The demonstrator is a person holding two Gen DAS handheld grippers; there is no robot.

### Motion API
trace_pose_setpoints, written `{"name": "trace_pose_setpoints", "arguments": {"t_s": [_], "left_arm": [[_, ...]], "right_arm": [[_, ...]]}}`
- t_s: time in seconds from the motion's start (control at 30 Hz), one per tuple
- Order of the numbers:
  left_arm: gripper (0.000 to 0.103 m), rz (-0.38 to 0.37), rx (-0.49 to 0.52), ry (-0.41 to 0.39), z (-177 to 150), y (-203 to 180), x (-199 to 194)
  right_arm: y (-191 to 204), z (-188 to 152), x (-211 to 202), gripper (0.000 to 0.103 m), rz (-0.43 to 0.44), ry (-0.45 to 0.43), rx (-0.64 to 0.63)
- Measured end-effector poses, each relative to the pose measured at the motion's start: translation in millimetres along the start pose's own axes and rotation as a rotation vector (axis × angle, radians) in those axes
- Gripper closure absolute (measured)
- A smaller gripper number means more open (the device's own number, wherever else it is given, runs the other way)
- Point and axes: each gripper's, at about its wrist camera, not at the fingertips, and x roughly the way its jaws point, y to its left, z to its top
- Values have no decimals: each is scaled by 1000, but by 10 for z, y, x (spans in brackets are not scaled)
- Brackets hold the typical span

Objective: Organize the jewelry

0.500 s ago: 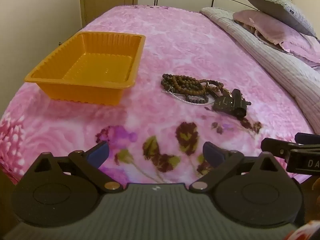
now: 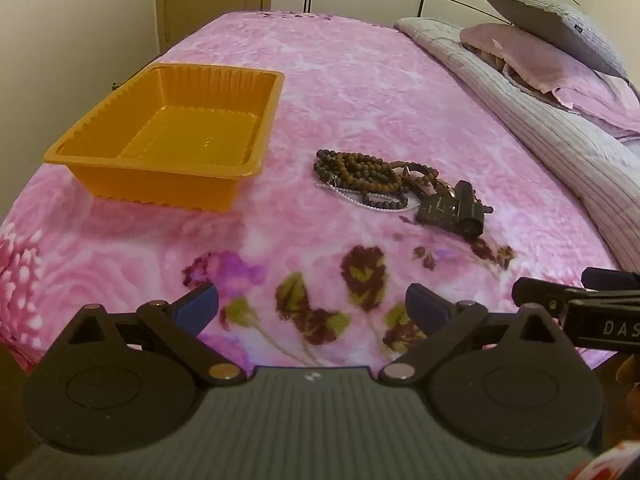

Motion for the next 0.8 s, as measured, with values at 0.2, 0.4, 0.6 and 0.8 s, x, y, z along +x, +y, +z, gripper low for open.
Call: {"name": "trace_pose_setpoints", "arguments": {"t_s": [0.2, 0.4, 0.6, 0.8], "left_arm": [[3, -4, 2, -2, 3, 0, -9], [3, -5, 4, -2, 11, -13, -6], [3, -9, 3, 0, 15, -18, -5], [3, -11, 4, 0, 7, -28, -2]], "right_arm": [[7, -2, -4, 0, 0, -1, 0], [5, 4, 11, 0, -3, 1, -1], [-4, 10, 13, 0, -4, 2, 2], [-18, 1, 22, 0, -3, 4, 6]]}}
